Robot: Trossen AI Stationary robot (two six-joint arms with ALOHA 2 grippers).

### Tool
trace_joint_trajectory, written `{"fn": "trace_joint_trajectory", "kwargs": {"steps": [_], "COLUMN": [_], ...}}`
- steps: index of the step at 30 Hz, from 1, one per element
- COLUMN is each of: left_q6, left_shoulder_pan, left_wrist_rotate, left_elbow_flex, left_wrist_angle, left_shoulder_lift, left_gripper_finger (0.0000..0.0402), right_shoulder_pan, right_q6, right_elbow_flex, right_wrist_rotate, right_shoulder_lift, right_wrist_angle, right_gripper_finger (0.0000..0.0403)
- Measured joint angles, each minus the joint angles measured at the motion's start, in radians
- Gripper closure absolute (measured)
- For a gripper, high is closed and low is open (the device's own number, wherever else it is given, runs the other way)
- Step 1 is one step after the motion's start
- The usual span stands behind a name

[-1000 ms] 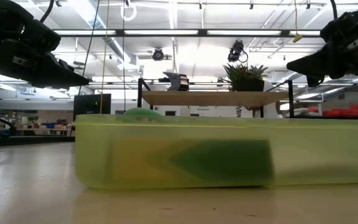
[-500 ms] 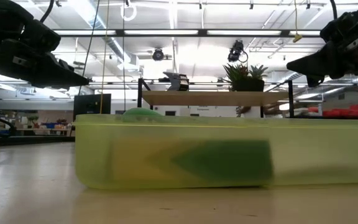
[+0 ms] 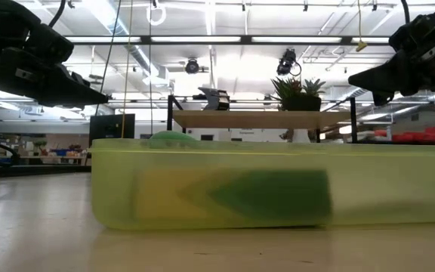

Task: Pack school essentials
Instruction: Return to Home Position

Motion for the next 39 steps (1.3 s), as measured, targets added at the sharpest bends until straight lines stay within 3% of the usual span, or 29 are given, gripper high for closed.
{"fn": "trace_joint_trajectory", "kwargs": {"steps": [39], "left_q6": [0.000], "left_shoulder_pan": [0.000], "left_wrist_rotate": [0.000], "left_elbow_flex": [0.000], "left_wrist_angle": [0.000], "left_shoulder_lift": [0.000], "left_gripper_finger": [0.0362], "right_shoulder_pan": [0.000], "right_q6": [0.000], "right_elbow_flex": [0.000], "right_wrist_rotate": [0.000], "right_shoulder_lift": [0.000], "right_wrist_angle": [0.000], "right_gripper_finger": [0.0397]}}
